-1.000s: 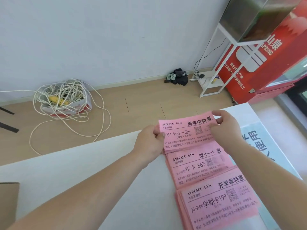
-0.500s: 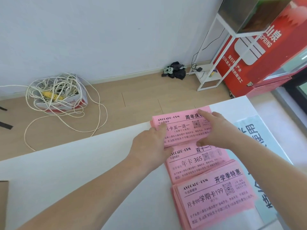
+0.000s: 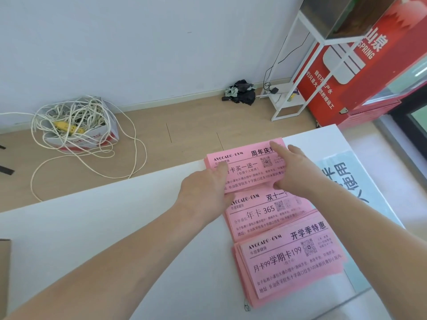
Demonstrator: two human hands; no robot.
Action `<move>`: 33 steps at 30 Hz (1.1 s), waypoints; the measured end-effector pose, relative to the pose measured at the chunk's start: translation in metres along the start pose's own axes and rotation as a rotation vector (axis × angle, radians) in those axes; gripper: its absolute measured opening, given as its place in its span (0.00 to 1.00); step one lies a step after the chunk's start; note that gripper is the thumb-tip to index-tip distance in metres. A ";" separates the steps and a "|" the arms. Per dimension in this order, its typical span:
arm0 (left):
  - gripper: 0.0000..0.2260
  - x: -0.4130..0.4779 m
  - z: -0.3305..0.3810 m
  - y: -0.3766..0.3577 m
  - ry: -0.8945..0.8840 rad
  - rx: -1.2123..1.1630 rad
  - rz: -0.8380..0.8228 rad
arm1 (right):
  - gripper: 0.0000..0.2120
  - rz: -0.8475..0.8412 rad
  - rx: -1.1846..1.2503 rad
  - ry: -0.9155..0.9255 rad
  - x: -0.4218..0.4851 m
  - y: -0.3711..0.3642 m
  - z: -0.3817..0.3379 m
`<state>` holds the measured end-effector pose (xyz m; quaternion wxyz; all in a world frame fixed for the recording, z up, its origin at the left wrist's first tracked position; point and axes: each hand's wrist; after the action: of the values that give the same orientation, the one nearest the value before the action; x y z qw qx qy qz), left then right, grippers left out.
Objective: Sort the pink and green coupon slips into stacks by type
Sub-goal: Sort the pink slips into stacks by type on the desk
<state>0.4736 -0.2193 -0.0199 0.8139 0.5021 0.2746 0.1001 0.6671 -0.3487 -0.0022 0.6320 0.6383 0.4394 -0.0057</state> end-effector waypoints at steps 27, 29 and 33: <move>0.21 -0.143 0.060 -0.095 -0.117 -0.136 -0.216 | 0.68 0.031 0.362 -0.220 -0.160 -0.092 0.070; 0.22 -0.143 0.062 -0.095 -0.115 -0.113 -0.207 | 0.75 -0.059 0.271 -0.177 -0.162 -0.088 0.075; 0.19 -0.145 0.066 -0.097 -0.125 -0.050 -0.198 | 0.73 -0.111 0.057 -0.136 -0.160 -0.090 0.079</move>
<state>0.3786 -0.3793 -0.0316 0.8477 0.4574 0.2686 -0.0053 0.5609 -0.5181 0.0004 0.6409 0.6289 0.4296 -0.0965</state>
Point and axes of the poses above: each hand's wrist, its own x-axis towards the middle knuckle, its own y-axis out of the back of the hand, z = x × y, and after that the axes turned 5 degrees about -z, right-handed
